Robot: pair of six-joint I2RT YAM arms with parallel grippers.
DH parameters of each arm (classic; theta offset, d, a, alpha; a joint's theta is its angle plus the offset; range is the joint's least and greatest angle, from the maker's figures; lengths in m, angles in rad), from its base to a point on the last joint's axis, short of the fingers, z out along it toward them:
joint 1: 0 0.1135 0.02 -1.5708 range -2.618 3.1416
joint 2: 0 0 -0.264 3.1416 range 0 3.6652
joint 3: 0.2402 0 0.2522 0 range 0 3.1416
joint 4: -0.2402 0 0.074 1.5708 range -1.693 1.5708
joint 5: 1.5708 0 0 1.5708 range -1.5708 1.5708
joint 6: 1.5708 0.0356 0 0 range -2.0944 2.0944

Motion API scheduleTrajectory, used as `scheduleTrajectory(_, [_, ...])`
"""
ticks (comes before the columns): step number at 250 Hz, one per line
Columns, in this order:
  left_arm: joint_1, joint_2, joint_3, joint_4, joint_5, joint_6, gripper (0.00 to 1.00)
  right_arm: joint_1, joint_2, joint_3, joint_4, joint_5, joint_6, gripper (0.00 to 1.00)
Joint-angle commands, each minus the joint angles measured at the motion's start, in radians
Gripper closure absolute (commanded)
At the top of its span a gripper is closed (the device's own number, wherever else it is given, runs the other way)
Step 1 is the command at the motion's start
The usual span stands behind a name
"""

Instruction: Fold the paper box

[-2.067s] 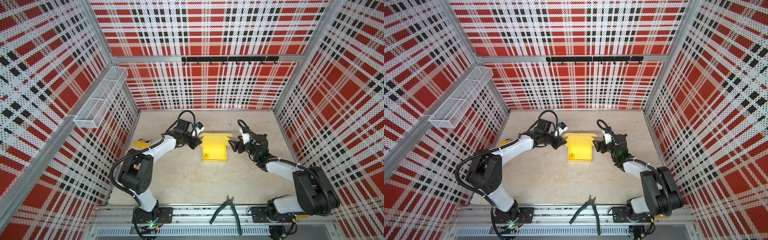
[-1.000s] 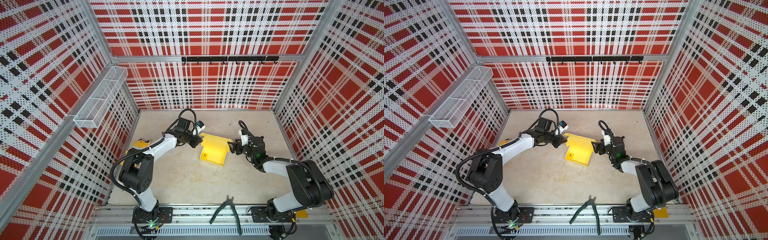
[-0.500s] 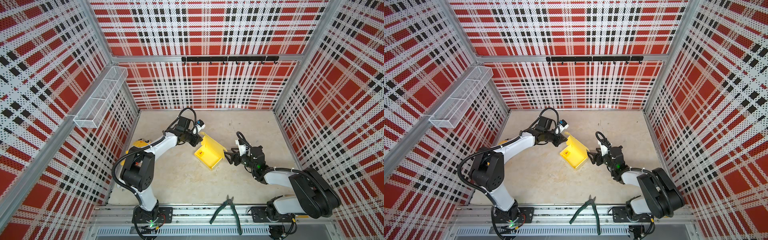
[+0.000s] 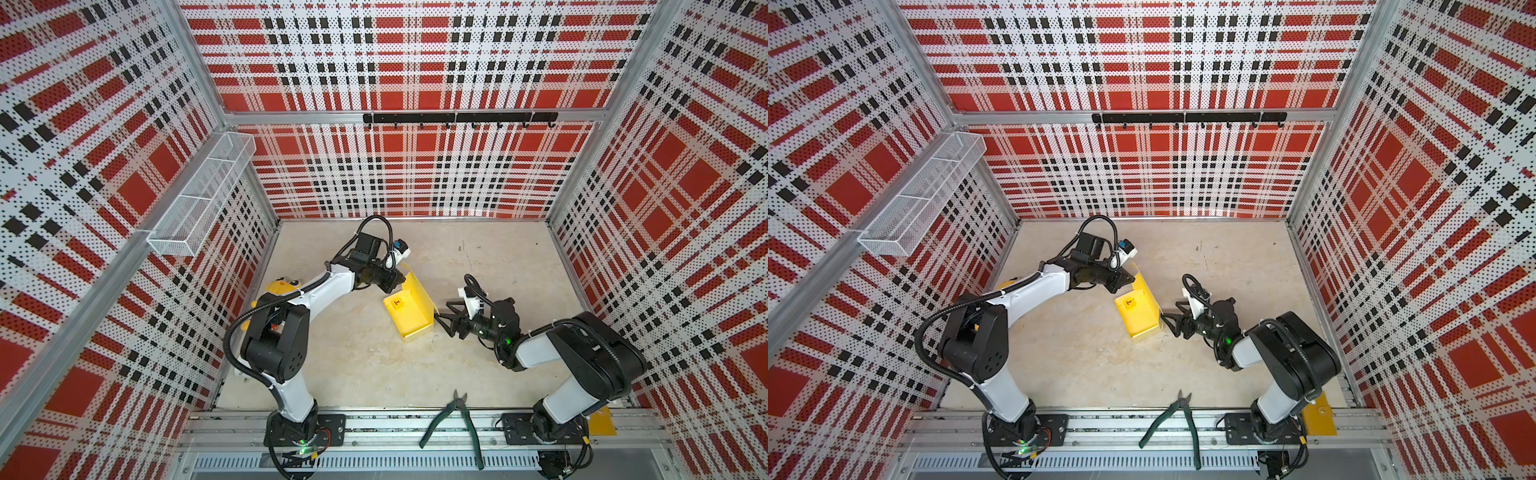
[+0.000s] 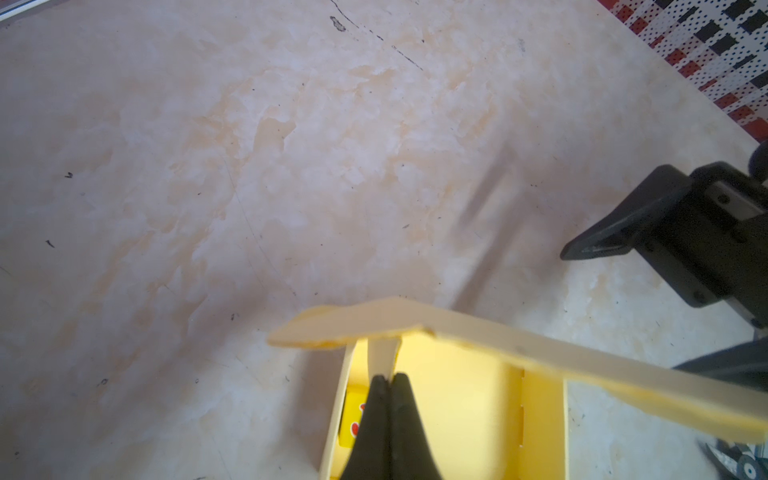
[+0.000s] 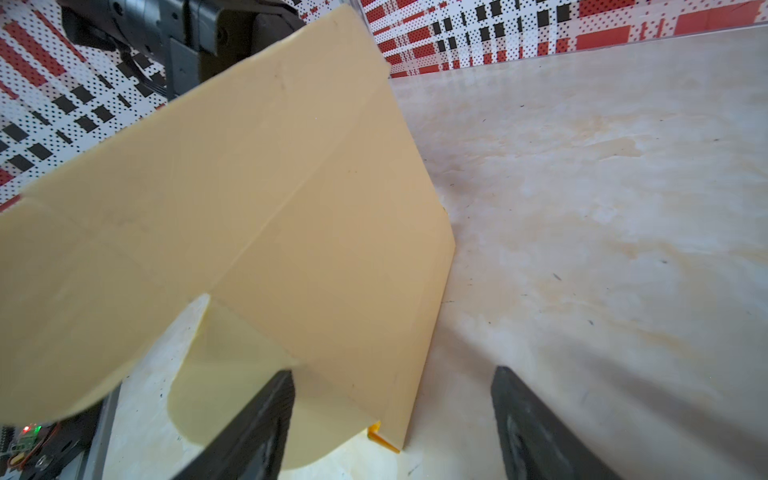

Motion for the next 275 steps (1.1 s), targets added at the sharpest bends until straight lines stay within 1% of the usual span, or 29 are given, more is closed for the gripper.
scheduleTrajectory(1, [0.001,-0.010,-0.001,-0.007,0.004,-0.003,0.97,0.041,0.033,-0.004,0.136,-0.036,-0.021,0.23])
scheduleTrajectory(49, [0.000,0.001,0.000,-0.005,0.004,-0.005,0.97,0.069,0.072,0.018,0.164,-0.007,-0.028,0.25])
scheduleTrajectory(81, [0.002,-0.001,-0.009,0.002,0.010,-0.008,0.97,0.084,0.094,0.043,0.168,-0.023,-0.041,0.27])
scheduleTrajectory(116, [0.002,-0.006,-0.023,0.006,0.011,-0.010,0.97,0.110,0.113,0.051,0.175,-0.011,-0.060,0.27])
scheduleTrajectory(131, [0.004,-0.013,-0.041,0.021,0.019,-0.016,0.97,0.110,0.135,0.061,0.184,0.003,-0.062,0.29])
scheduleTrajectory(165, [0.014,-0.028,-0.079,0.039,0.030,-0.031,0.97,0.123,0.139,0.063,0.219,0.070,-0.065,0.39])
scheduleTrajectory(186, [0.017,-0.042,-0.110,0.060,0.036,-0.030,0.97,0.146,0.128,0.077,0.182,0.113,-0.103,0.44])
scheduleTrajectory(216, [0.025,-0.060,-0.145,0.089,0.041,-0.040,0.97,0.173,0.103,0.100,0.077,0.162,-0.160,0.46])
scheduleTrajectory(256, [0.026,-0.068,-0.171,0.116,0.043,-0.047,0.97,0.191,0.068,0.093,0.035,0.231,-0.214,0.49])
scheduleTrajectory(275, [0.024,-0.056,-0.146,0.099,0.052,-0.058,0.98,0.191,0.055,0.088,0.041,0.246,-0.225,0.47])
